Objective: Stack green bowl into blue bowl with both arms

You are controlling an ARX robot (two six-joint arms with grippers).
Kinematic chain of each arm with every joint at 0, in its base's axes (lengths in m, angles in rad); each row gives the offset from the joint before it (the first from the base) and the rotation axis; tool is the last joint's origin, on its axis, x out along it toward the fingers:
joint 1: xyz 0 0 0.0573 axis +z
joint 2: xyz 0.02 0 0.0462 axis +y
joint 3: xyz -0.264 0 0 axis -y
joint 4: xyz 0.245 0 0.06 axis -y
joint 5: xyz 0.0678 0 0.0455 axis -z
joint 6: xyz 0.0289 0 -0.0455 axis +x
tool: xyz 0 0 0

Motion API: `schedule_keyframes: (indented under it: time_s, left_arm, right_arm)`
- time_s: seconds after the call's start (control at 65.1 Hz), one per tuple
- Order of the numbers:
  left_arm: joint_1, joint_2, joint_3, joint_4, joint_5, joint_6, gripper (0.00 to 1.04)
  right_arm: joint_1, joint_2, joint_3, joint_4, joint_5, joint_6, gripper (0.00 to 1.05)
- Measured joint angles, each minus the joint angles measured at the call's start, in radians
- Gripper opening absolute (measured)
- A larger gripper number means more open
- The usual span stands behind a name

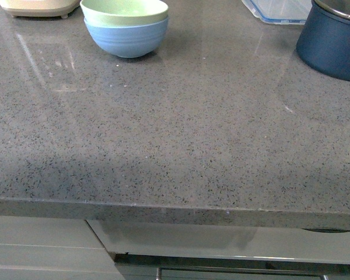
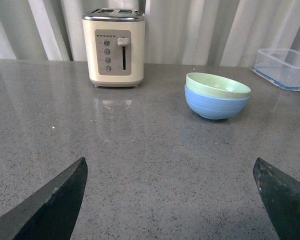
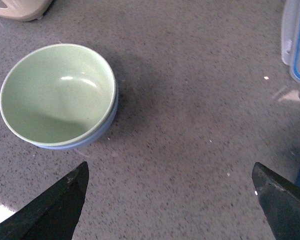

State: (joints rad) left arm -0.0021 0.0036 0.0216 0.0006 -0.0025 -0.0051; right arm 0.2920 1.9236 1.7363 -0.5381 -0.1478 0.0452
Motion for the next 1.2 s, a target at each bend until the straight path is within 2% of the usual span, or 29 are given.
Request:
schedule_keyframes:
  time_s: [0.184,0.492,0.63,0.845,1.198]
  left_arm:
    - [0.000,0.000,0.000,0.000,0.000,0.000,0.98]
    - [0.000,0.000,0.000,0.000,0.000,0.000,0.98]
    - [0.000,0.000,0.000,0.000,0.000,0.000,0.98]
    - [0.000,0.000,0.000,0.000,0.000,0.000,0.98]
    - [0.000,0.000,0.000,0.000,0.000,0.000,0.98]
  right_arm:
    - [-0.096,-0.214,-0.262,0.059,0.021,0.037,0.95]
    - [-0.288,-0.491,-0.549,0.063,0.022,0.047,0.95]
    - [-0.342,-0.605,-0.661,0.047,0.014,0.057,0.95]
    - [-0.353,-0.760,-0.797,0.032,0.077,0.075,0.95]
    - [-0.352,-0.768,-0.807,0.032,0.079,0.083,0.95]
